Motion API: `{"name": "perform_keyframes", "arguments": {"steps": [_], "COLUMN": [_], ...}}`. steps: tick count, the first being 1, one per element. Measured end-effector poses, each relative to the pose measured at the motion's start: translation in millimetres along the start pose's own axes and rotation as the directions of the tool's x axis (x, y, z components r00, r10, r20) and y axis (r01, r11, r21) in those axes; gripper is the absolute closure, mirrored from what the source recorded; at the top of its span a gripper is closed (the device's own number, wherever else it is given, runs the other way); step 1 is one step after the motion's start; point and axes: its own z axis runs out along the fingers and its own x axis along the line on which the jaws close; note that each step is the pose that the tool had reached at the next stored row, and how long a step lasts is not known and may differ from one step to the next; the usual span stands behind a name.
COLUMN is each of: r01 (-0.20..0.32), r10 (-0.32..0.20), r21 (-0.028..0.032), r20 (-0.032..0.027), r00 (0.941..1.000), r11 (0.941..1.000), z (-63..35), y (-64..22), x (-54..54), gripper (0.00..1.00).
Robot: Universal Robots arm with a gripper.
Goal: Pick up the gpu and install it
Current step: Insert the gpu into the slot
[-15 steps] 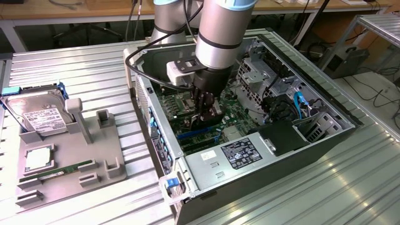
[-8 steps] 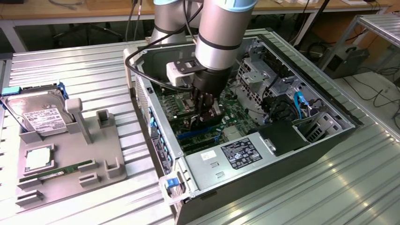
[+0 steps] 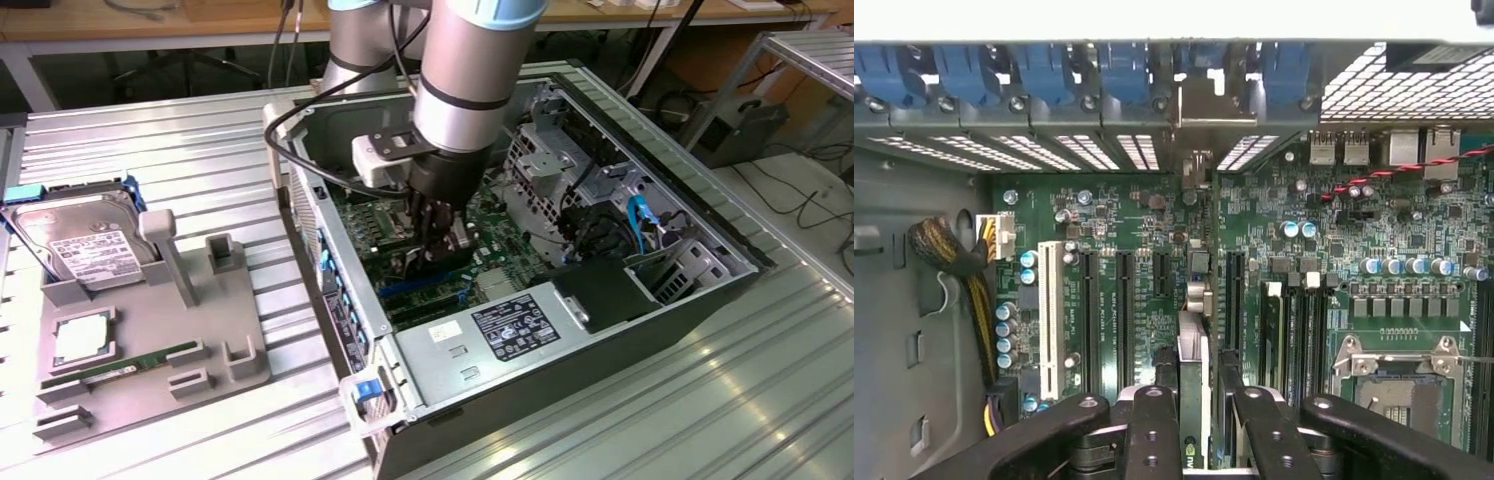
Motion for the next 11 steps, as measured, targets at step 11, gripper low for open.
{"name": "perform_keyframes", "arguments": {"steps": [11], "r01": [-0.001], "r10": [0.001], "r21": [-0.0041], "r20": [-0.0004], "r00": [1.0], "r11": [1.0], "z": [4.7], "y": [2.9], "x": [-0.8], "gripper": [0.74]}}
